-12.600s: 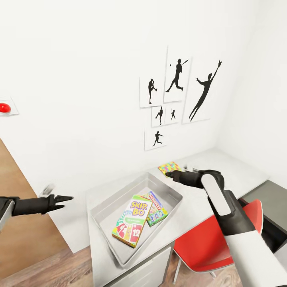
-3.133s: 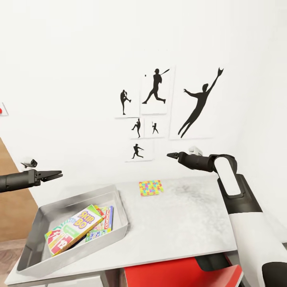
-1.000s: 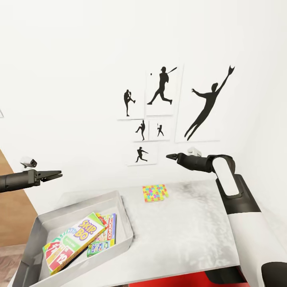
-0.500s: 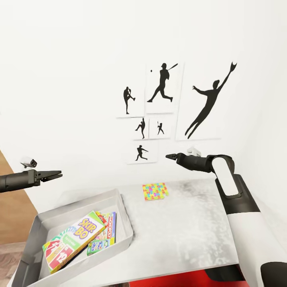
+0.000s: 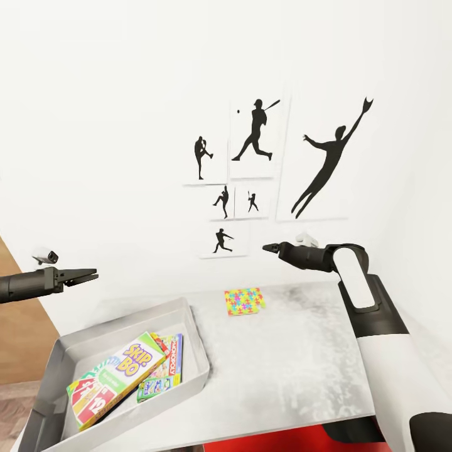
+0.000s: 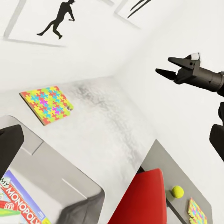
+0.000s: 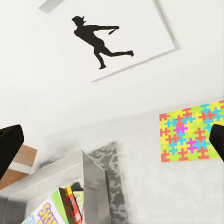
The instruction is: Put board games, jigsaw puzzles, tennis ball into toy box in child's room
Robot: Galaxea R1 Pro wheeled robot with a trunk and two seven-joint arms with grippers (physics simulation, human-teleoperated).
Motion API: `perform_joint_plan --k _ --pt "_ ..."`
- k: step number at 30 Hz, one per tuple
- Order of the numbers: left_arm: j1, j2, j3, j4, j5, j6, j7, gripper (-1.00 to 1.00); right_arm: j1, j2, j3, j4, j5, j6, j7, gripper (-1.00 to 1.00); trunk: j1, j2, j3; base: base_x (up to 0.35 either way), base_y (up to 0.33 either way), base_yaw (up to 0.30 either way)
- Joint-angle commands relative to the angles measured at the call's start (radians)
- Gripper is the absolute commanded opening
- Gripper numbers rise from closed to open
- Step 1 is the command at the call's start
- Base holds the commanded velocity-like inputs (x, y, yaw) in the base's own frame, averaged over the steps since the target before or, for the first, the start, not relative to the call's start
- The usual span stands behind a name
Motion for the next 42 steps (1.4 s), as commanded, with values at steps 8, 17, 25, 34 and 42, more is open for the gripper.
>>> perform_joint_plan --k 8,17,25,34,42 --pt "-0.001 0.001 0.000 0.000 -0.001 0.011 -0.004 1.00 -0.001 0.002 0.000 -0.001 -0.008 0.001 -0.014 1.00 0.001 -0.002 -0.002 0.000 0.000 0.000" --pt "-0.001 0.002 0.000 0.000 -0.001 0.011 -0.004 1.00 -0.001 0.000 0.001 0.005 -0.009 0.001 -0.014 1.00 0.001 -0.002 -0.002 0.000 0.000 0.000" --pt "-0.001 0.003 0.000 0.001 -0.001 0.011 -0.004 1.00 -0.001 -0.001 0.000 0.008 -0.007 0.001 -0.018 1.00 0.001 -0.002 -0.002 0.000 0.000 0.000" --pt "-0.001 0.004 0.000 0.001 -0.001 0.011 -0.004 1.00 -0.004 0.004 0.000 0.077 -0.003 0.001 -0.081 1.00 0.001 -0.002 -0.002 0.000 0.000 0.000" --pt "0.000 0.015 0.009 0.001 0.003 0.011 -0.004 1.00 -0.107 0.054 0.022 0.236 -0.003 0.001 -0.351 1.00 0.001 -0.002 -0.002 0.000 0.000 0.000"
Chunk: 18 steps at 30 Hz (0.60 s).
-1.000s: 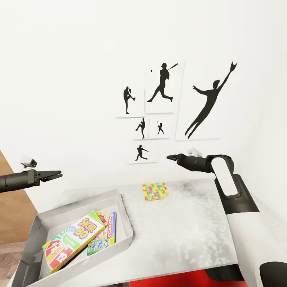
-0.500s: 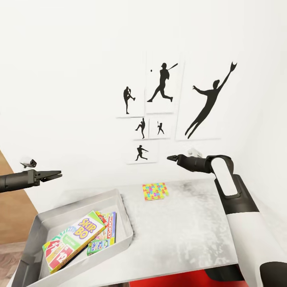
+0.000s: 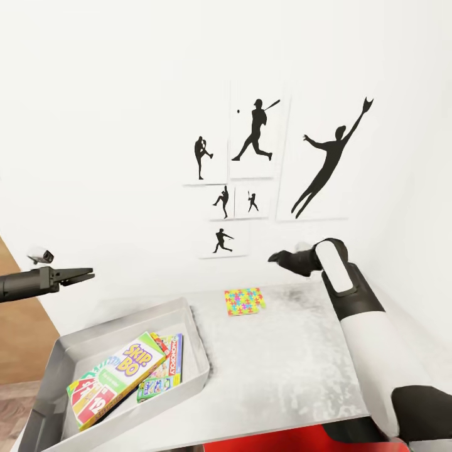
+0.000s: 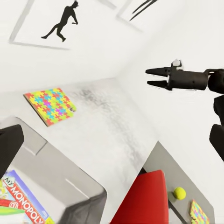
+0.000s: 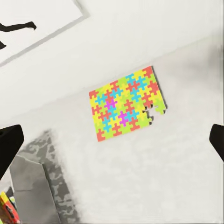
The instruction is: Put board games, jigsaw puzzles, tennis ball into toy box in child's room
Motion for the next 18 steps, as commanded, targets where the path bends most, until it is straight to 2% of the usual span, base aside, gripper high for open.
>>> perform_joint_plan --k 1,4,8,11,15,18 --pt "-0.001 0.001 0.005 0.000 0.000 0.011 -0.004 1.00 -0.037 0.012 0.017 0.057 -0.009 0.001 -0.050 1.00 0.001 -0.002 -0.002 0.000 0.000 0.000" --pt "-0.002 0.002 0.013 0.001 0.002 0.013 -0.004 1.00 -0.128 0.045 0.051 0.228 -0.008 -0.001 -0.104 1.00 0.001 -0.002 -0.002 0.000 0.000 0.000" --pt "-0.002 0.003 0.016 0.001 0.003 0.015 -0.004 1.00 -0.209 0.096 0.073 0.408 -0.004 -0.041 -0.124 1.00 0.001 -0.002 -0.002 0.000 0.000 0.000" --pt "-0.003 0.003 0.017 0.001 0.003 0.015 -0.004 1.00 -0.241 0.117 0.079 0.481 0.024 -0.105 -0.130 1.00 0.001 -0.002 -0.002 0.000 0.000 0.000" --pt "-0.005 0.004 0.018 0.001 0.003 0.017 -0.004 1.00 -0.253 0.120 0.080 0.508 0.090 -0.137 -0.125 1.00 0.001 -0.002 -0.002 0.000 0.000 0.000" --pt "-0.008 0.003 0.018 0.002 0.003 0.018 -0.004 1.00 -0.254 0.123 0.081 0.509 0.105 -0.142 -0.122 1.00 0.001 -0.002 -0.002 0.000 0.000 0.000"
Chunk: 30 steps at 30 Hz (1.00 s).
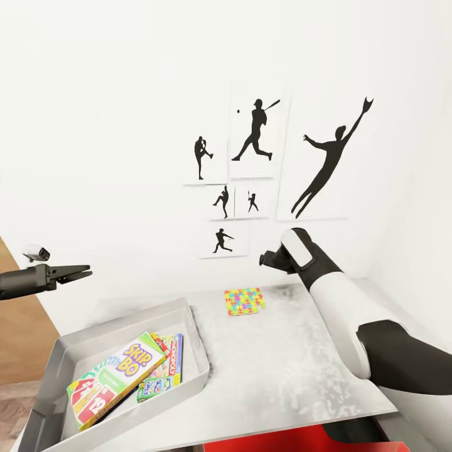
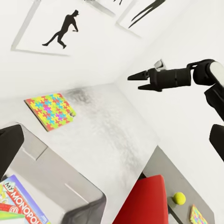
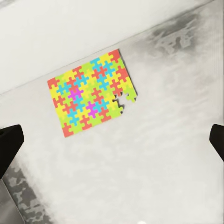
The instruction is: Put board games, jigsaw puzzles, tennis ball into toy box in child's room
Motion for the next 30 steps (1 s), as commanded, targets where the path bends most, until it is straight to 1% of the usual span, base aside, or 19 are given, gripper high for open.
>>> perform_joint_plan --k 1,2,5,7,11,20,30 --pt "-0.008 -0.001 -0.001 0.000 -0.002 0.011 -0.004 1.00 -0.001 0.001 0.005 -0.001 -0.007 0.000 -0.009 1.00 0.001 -0.002 -0.002 0.000 0.000 0.000" --pt "-0.013 -0.001 -0.002 0.000 -0.002 0.011 -0.004 1.00 -0.002 0.002 0.005 -0.002 -0.005 -0.001 -0.008 1.00 0.001 -0.002 -0.002 0.000 0.000 0.000" --pt "-0.052 0.000 -0.003 0.000 -0.002 0.011 -0.004 1.00 -0.001 0.002 0.006 -0.017 -0.002 -0.002 -0.005 1.00 0.001 -0.002 -0.002 0.000 0.000 0.000" --pt "-0.089 0.000 -0.004 0.000 -0.002 0.011 -0.004 1.00 0.000 -0.001 0.007 -0.042 -0.001 -0.002 -0.004 1.00 0.001 -0.002 -0.003 0.000 0.000 0.000" --pt "-0.124 0.000 -0.007 0.000 -0.002 0.011 -0.004 1.00 0.001 0.001 0.006 -0.065 -0.001 -0.001 -0.003 1.00 0.001 -0.002 -0.005 0.000 0.000 0.000" --pt "-0.133 -0.003 -0.015 0.000 -0.002 0.011 -0.004 1.00 0.001 0.003 0.005 -0.072 -0.001 -0.001 -0.002 1.00 0.001 -0.002 -0.019 0.000 0.000 0.004" --pt "-0.133 -0.002 -0.020 0.000 -0.003 0.011 -0.004 1.00 0.000 0.006 0.005 -0.076 0.000 -0.001 -0.002 1.00 0.001 -0.002 -0.035 0.000 0.000 0.070"
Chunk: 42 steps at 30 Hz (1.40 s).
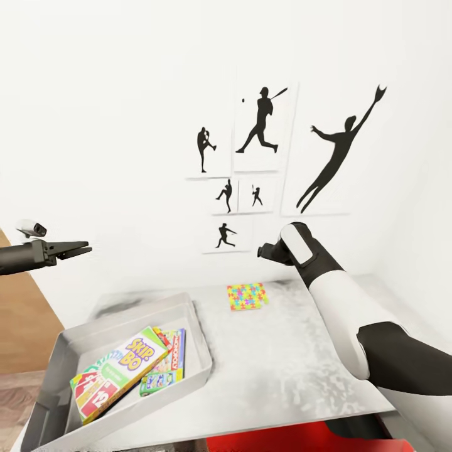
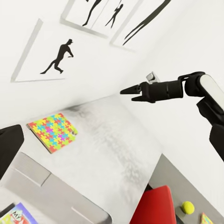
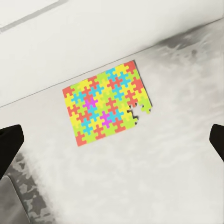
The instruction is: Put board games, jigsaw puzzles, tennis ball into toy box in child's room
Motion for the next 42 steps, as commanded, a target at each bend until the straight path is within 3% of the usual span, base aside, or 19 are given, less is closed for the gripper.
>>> perform_joint_plan --k 1,12,22,42 --pt "-0.001 0.000 0.000 0.000 -0.001 0.011 -0.004 1.00 -0.001 -0.001 0.004 -0.004 -0.011 0.001 -0.010 1.00 0.001 -0.002 -0.004 0.000 0.000 0.086" --pt "-0.001 -0.005 0.000 0.000 -0.001 0.011 -0.004 1.00 -0.002 -0.001 0.041 -0.107 -0.012 0.005 -0.013 1.00 0.001 -0.002 -0.022 0.000 0.000 0.090" --pt "-0.001 -0.008 0.000 -0.001 -0.002 0.011 -0.004 1.00 -0.003 -0.010 0.044 -0.117 -0.016 0.006 -0.011 1.00 0.001 -0.002 -0.036 0.000 0.000 0.075" --pt "-0.001 -0.008 0.001 -0.001 -0.002 0.011 -0.004 1.00 -0.003 -0.003 0.045 -0.117 -0.012 0.004 -0.011 1.00 0.001 -0.002 -0.059 0.000 0.000 0.003"
